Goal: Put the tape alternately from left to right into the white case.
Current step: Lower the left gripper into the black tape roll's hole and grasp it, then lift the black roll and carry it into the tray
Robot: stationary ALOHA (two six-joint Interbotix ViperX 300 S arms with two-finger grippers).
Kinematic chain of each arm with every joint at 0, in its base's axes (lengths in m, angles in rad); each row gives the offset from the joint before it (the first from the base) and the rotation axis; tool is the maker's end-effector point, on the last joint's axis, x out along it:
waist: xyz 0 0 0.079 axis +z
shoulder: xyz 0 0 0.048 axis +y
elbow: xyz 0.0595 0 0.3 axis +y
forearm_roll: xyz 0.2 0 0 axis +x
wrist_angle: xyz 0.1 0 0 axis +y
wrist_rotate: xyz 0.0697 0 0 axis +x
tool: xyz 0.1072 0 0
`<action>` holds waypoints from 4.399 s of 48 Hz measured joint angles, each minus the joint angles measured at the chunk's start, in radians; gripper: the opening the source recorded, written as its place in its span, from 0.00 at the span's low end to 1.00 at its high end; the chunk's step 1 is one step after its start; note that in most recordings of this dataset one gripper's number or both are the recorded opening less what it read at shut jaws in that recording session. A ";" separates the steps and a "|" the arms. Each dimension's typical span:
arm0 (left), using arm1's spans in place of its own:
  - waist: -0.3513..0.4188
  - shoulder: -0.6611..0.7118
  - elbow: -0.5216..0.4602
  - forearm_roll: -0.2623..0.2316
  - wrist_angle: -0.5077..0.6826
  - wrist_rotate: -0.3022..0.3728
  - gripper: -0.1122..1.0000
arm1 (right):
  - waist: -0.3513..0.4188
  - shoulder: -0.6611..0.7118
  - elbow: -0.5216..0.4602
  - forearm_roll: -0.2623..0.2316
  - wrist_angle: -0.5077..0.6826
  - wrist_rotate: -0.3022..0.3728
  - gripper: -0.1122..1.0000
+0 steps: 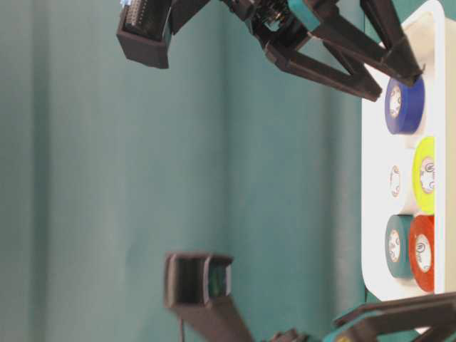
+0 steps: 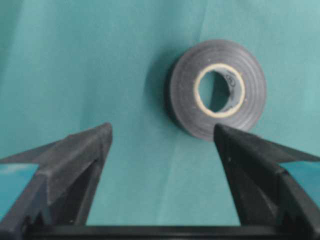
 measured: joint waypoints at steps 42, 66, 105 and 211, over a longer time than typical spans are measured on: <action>-0.021 0.239 -0.195 0.002 0.130 -0.029 0.86 | 0.000 0.000 0.017 -0.002 0.000 0.000 0.84; -0.015 0.264 -0.219 0.002 0.137 -0.029 0.74 | 0.000 0.002 0.017 -0.002 0.000 0.000 0.84; -0.008 0.261 -0.222 0.009 0.169 -0.017 0.07 | 0.000 0.000 0.018 0.000 0.000 0.000 0.84; 0.413 0.117 -0.299 0.008 0.241 0.472 0.07 | 0.000 0.000 0.025 0.000 0.000 0.000 0.84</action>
